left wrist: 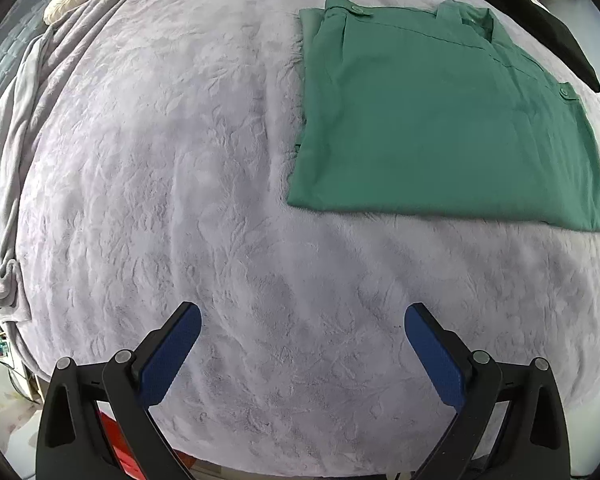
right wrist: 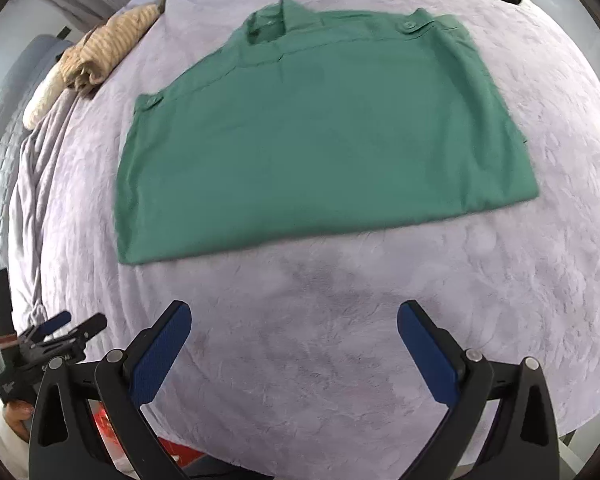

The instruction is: Fold large clothes

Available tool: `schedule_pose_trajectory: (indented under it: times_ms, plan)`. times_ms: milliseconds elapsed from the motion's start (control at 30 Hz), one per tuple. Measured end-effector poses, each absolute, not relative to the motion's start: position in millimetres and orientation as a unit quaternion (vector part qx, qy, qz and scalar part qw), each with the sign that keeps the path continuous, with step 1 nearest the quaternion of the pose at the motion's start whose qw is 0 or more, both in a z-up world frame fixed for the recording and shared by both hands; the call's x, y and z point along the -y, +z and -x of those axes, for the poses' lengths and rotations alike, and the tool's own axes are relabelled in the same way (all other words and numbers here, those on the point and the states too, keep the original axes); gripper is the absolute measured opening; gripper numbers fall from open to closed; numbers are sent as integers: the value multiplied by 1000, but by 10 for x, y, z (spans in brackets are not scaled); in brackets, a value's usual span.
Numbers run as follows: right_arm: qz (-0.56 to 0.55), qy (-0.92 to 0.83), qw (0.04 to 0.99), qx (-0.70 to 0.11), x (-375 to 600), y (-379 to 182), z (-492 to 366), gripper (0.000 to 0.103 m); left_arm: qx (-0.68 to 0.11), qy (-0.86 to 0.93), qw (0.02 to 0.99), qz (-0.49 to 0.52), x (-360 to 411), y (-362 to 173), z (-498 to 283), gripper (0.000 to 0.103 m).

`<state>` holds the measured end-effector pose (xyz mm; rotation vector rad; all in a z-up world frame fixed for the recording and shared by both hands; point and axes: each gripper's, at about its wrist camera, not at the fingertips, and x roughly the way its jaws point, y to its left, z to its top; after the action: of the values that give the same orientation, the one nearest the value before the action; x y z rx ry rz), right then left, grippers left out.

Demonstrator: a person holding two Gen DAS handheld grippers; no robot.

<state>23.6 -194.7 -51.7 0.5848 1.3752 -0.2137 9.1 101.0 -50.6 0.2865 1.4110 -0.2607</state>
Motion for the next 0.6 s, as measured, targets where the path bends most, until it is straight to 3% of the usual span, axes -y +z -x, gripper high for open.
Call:
schedule_pose_trajectory:
  times_ms: [600]
  plan:
    - [-287,-59,668,-684,1663,-832,-174,103,-648,-135,741,-109,-1015,-765,-215,102]
